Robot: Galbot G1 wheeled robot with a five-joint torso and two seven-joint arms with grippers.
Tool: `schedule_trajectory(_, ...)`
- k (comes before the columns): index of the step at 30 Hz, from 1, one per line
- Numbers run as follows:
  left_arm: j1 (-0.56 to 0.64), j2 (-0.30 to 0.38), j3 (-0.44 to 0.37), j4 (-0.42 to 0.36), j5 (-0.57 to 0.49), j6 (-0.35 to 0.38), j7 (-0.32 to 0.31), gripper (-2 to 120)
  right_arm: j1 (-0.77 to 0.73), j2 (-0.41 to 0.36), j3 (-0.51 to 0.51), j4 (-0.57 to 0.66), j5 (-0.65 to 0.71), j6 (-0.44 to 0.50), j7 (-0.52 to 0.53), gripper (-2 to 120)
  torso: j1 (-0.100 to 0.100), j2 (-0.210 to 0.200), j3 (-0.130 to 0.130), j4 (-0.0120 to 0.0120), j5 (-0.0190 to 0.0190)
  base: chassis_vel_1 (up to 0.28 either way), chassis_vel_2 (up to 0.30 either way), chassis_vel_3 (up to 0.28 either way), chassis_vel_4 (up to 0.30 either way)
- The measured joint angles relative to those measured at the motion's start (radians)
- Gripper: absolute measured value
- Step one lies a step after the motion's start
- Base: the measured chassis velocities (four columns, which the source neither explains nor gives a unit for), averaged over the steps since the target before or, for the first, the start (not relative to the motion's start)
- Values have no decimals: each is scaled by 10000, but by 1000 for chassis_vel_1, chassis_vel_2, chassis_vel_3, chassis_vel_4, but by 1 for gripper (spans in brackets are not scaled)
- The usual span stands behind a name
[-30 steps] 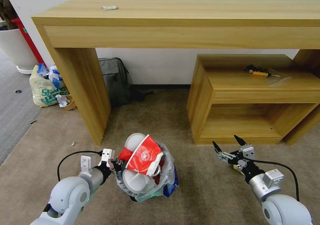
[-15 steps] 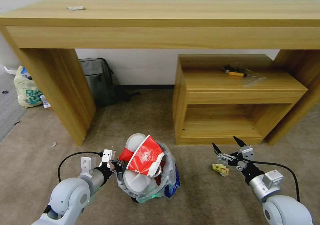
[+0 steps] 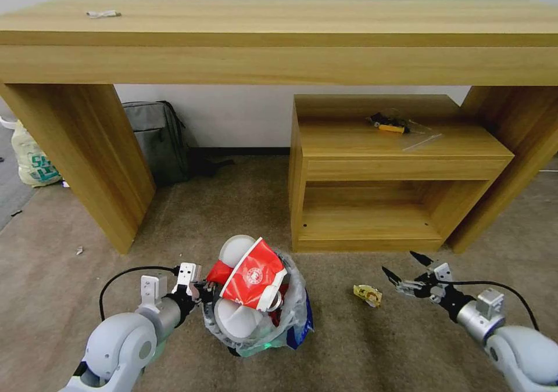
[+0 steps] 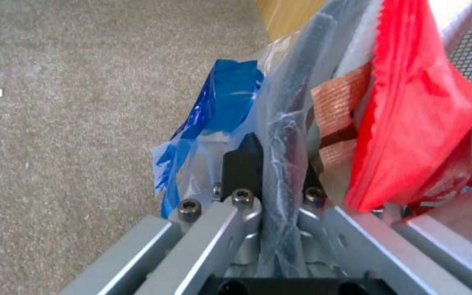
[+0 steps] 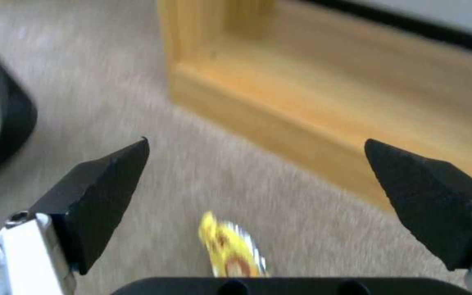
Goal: Pick up the trash bin and place the garbage on the floor into it.
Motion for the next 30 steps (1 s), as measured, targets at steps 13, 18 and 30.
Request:
schedule_trajectory(13,-141,134,82,76,-115,-4,-18,0,1788,-151,-1090,-2609,-1222,-112,-973,100,0,-1,0,-5,-1,0,0,0,0)
schedule_trajectory(18,-139,126,102,104,-108,-3,-27,0,2753,48,-1914,-3754,-1665,160,-927,100,1,0,0,0,-1,0,0,0,0)
schedule_trajectory(30,-83,156,89,38,-103,-4,-48,0,3910,742,-2932,-5664,-2298,605,-606,100,0,-1,0,-2,-2,0,0,0,0)
